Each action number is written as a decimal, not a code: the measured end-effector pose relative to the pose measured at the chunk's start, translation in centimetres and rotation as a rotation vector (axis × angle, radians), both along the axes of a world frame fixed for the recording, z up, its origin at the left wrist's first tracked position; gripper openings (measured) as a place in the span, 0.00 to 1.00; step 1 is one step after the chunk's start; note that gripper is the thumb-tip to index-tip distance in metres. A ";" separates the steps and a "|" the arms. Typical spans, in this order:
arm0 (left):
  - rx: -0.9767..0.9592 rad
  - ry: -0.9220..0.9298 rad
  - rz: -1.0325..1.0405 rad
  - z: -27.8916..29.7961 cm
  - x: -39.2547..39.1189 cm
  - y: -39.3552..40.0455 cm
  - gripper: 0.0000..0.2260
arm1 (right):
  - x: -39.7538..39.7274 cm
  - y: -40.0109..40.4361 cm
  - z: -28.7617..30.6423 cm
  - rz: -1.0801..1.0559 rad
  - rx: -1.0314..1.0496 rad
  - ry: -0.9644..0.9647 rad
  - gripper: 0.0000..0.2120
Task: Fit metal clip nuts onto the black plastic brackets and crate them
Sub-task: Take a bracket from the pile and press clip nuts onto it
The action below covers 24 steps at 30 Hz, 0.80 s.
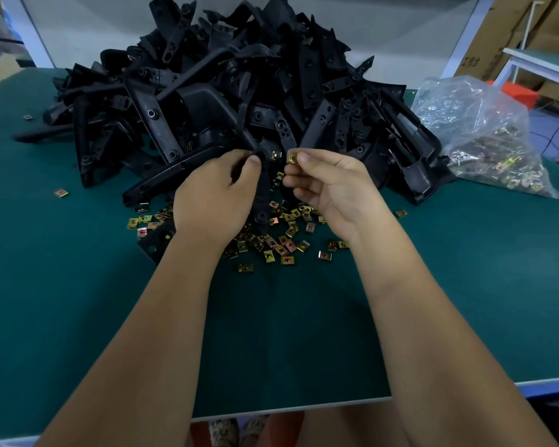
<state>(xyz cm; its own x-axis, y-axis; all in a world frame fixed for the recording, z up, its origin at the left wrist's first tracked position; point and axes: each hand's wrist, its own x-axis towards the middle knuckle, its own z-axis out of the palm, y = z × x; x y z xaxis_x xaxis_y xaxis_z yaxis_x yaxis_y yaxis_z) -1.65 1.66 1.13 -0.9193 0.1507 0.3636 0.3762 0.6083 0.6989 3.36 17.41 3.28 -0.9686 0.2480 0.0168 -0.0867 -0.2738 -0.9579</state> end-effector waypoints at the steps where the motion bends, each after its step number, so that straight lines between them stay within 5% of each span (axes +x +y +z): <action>1: 0.032 -0.045 -0.002 0.0 0.0 -0.1 0.18 | 0.0 -0.1 0.0 0.004 0.002 -0.010 0.06; 5: 0.137 -0.154 -0.033 0.1 -0.1 -0.3 0.23 | -0.2 -0.2 -0.3 0.020 -0.020 -0.013 0.06; 24: 0.070 -0.085 -0.072 0.4 0.3 0.0 0.22 | -0.6 -1.2 -0.6 0.061 0.088 -0.050 0.06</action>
<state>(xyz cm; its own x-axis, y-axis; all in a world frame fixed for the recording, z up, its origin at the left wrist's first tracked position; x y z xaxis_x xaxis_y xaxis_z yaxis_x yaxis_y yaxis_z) -1.33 1.68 1.51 -0.9350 0.1950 0.2963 0.3546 0.5306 0.7698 2.71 16.23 2.64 -0.9819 0.1887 -0.0132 -0.0237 -0.1920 -0.9811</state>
